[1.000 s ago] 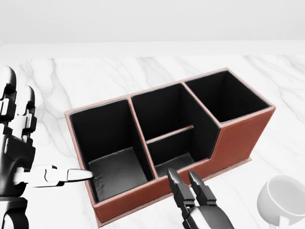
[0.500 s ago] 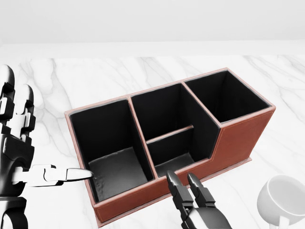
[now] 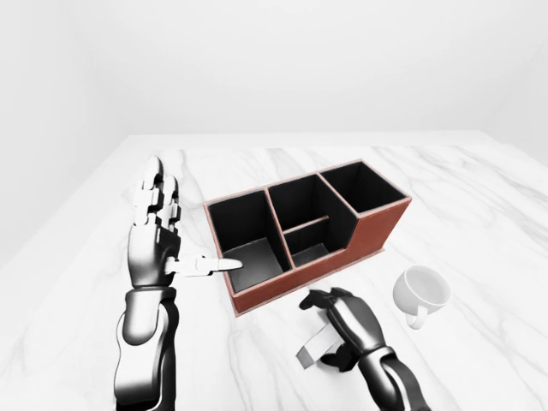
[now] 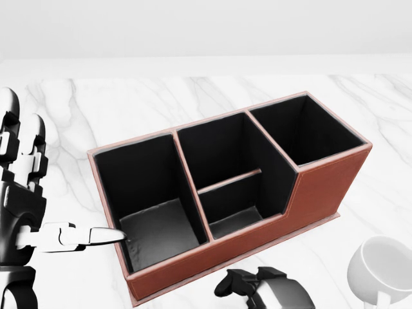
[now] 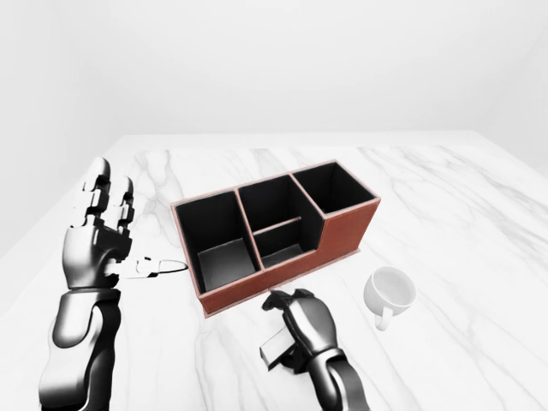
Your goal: Pick up the book and place it in the front compartment of the caddy.
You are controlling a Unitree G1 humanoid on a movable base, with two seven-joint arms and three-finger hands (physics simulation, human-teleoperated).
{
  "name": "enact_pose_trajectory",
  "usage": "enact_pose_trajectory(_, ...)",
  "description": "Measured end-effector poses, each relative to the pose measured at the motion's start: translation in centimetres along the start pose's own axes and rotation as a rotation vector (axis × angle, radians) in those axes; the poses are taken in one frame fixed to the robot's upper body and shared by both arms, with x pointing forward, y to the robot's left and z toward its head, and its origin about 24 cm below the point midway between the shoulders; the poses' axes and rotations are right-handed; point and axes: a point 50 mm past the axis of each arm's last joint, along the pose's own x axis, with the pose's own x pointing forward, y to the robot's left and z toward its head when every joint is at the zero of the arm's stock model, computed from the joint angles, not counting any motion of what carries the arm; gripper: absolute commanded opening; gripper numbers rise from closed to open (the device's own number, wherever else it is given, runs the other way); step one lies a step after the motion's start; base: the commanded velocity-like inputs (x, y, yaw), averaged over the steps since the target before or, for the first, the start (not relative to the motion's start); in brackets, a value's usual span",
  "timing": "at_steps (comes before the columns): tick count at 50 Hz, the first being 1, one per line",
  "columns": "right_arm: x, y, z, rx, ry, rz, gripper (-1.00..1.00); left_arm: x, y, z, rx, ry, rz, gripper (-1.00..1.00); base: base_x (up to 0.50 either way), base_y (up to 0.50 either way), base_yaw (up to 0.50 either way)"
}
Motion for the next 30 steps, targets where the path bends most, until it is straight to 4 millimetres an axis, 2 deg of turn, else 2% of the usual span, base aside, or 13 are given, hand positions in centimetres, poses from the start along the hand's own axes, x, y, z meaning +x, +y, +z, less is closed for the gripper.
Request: enact_pose_trajectory(30,-0.17,0.06,0.34,0.003,-0.012,0.032,-1.0,-0.01,-0.03,-0.07,0.0,0.003,-0.001,1.0,0.0,0.0,0.0)
